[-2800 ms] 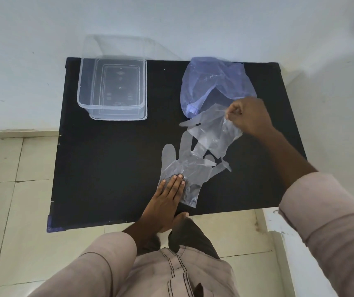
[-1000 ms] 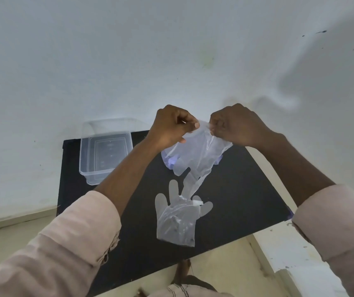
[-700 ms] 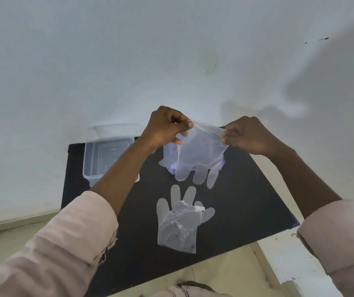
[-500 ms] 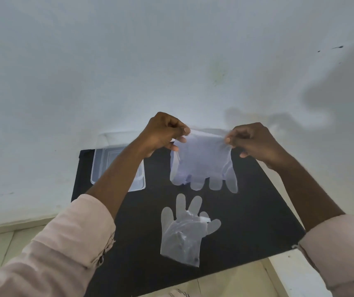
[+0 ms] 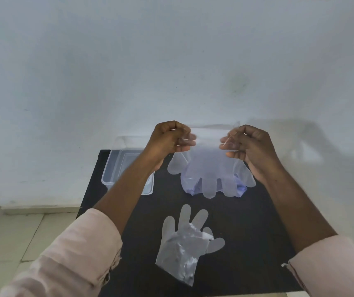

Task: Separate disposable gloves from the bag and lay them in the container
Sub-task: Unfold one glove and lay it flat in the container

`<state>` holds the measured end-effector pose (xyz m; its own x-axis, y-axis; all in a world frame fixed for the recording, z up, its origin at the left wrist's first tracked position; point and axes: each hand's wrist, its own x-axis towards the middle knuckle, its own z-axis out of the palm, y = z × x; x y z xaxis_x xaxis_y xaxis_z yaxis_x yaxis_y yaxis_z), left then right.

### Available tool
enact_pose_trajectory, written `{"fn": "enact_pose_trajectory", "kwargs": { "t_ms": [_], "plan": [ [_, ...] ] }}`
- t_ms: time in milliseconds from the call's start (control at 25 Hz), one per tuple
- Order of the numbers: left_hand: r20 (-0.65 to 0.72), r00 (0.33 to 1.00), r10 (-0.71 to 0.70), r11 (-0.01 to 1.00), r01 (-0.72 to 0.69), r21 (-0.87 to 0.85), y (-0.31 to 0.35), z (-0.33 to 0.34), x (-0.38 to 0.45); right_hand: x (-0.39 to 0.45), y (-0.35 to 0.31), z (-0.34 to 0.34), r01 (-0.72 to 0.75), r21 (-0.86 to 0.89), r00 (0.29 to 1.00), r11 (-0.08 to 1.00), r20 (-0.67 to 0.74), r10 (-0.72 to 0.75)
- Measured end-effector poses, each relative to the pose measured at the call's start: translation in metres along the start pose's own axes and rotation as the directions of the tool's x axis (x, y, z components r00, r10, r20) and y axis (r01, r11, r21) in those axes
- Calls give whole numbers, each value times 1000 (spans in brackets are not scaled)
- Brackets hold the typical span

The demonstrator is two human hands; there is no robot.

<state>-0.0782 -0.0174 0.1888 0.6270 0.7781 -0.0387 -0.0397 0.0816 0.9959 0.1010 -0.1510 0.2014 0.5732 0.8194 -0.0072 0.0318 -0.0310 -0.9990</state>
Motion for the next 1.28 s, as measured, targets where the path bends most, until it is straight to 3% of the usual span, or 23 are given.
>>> {"fn": "enact_pose_trajectory", "kwargs": {
  "t_ms": [440,800,1280],
  "plan": [
    [-207,978,6,997,10,78,-16,12,-6,11,22,6,-11,6,1000,1000,-11,11],
    [-308,946,-97,995,96,-18,-23,-35,5,43,35,49,-109,127,994,986,28,106],
    [-256,952,-166,984,176,16,-43,-155,62,98,52,169,-187,61,982,980,-24,189]
  ]
}}
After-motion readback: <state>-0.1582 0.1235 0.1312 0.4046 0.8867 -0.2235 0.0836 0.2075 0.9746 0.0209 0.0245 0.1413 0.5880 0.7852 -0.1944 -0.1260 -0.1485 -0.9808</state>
